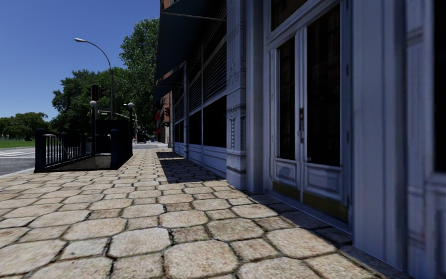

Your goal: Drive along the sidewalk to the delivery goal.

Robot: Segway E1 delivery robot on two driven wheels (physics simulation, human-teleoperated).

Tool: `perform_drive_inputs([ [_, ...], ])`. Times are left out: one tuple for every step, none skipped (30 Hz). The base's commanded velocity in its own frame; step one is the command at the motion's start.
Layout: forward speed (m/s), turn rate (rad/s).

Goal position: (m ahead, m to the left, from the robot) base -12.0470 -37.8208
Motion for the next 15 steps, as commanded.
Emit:
perform_drive_inputs([
  [0.0, 0.0],
  [0.0, 0.0],
  [0.0, 0.0],
  [0.0, 0.0],
  [0.0, 0.0],
  [0.0, 0.0],
  [0.0, 0.02],
  [0.0, 0.12],
  [0.0, 0.12],
  [0.03, 0.18],
  [0.09, 0.2],
  [0.19, 0.23],
  [0.25, 0.28],
  [0.27, 0.36],
  [0.32, 0.42],
])
